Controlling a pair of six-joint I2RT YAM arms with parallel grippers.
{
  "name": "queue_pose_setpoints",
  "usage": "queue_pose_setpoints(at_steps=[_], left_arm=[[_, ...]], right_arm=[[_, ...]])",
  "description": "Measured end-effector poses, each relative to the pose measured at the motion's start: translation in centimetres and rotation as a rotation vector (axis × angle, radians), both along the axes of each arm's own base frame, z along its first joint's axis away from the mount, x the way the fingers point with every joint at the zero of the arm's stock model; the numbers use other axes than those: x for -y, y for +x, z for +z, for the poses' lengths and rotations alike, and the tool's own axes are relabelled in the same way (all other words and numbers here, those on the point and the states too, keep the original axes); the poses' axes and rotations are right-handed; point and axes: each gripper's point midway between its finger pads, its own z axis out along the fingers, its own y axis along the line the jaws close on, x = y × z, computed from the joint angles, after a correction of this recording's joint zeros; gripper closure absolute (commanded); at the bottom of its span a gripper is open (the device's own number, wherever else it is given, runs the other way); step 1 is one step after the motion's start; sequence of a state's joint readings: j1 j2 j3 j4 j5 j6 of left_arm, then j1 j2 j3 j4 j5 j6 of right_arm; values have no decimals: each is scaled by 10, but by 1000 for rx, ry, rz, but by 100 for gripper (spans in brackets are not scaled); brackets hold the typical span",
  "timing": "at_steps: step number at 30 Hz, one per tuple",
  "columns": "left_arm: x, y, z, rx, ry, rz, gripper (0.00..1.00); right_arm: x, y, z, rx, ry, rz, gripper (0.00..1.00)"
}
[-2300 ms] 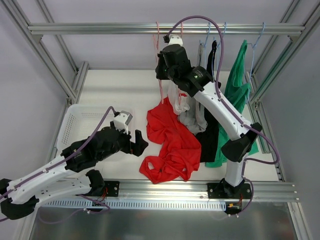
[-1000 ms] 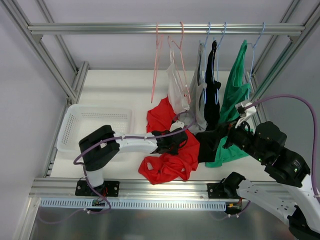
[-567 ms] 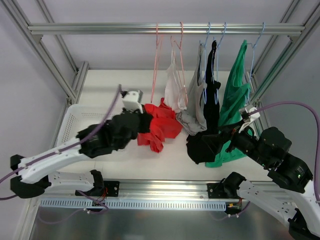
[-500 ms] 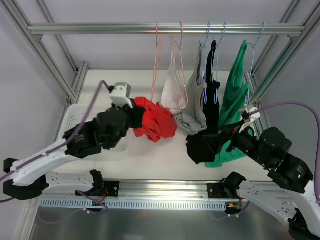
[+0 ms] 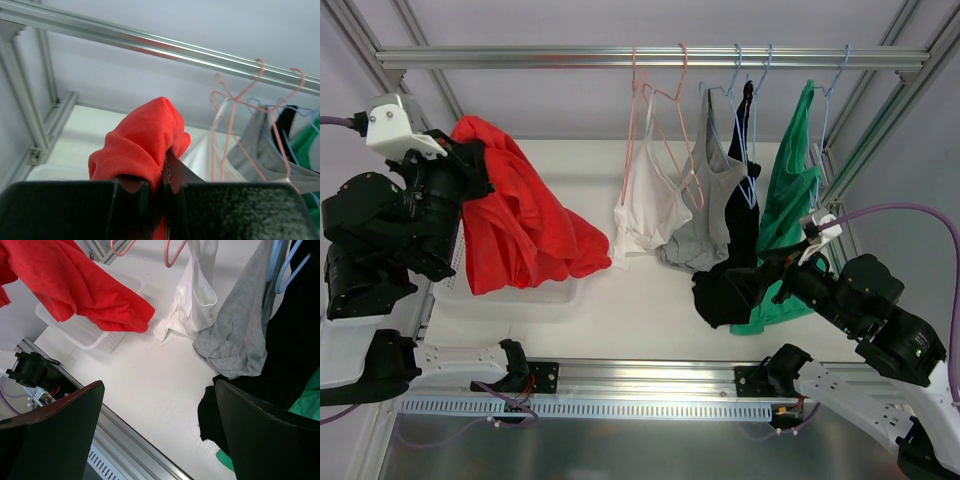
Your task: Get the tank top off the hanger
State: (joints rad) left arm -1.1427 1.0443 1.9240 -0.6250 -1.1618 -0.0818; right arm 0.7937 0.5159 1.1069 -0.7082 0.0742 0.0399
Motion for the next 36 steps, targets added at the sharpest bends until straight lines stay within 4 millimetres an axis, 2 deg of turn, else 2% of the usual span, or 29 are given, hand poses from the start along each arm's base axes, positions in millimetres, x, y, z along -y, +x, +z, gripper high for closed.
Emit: queue_pose_setpoints(at_steps=[5,9,11,13,16,18,21,23,29,30,31,32,33,36], left_arm=[[-36,5,-8,-14,53,158,100],[-53,28,-41,-80,140,304,100],[-56,44,-70,-140,176,342,100],[-55,59,-109,-219,203,352,100],[-65,76,-182,-387,194,392,100],[-99,78,-220,-492,141,513,100],[-134,71,-269,-624,38,648,100],[-141,68,-284,-673,-11,676,100],[-122,76,-285,-681,-95,570,99],[-118,76,-287,-682,-112,549,91],[-114,76,-292,-687,-129,530,53],[-110,73,-298,-691,-144,515,21],[-108,68,-307,-708,-155,509,2],[-104,56,-333,-768,-179,505,1]], right_arm=[[-1,0,1,-2,-1,3,1],[-5,1,7,1,8,15,1],[-8,1,8,2,15,28,0],[-10,1,8,-1,16,35,1],[-12,1,7,-7,13,39,1],[-13,2,7,-10,11,42,1],[-15,2,6,-17,10,46,0],[-16,1,5,-21,10,55,1],[-20,3,0,-35,-2,58,1],[-21,6,0,-42,-12,53,1],[-23,11,0,-50,-23,45,0],[-25,16,3,-56,-40,33,1],[-29,23,8,-61,-54,24,1],[-47,50,30,-54,-104,3,2]])
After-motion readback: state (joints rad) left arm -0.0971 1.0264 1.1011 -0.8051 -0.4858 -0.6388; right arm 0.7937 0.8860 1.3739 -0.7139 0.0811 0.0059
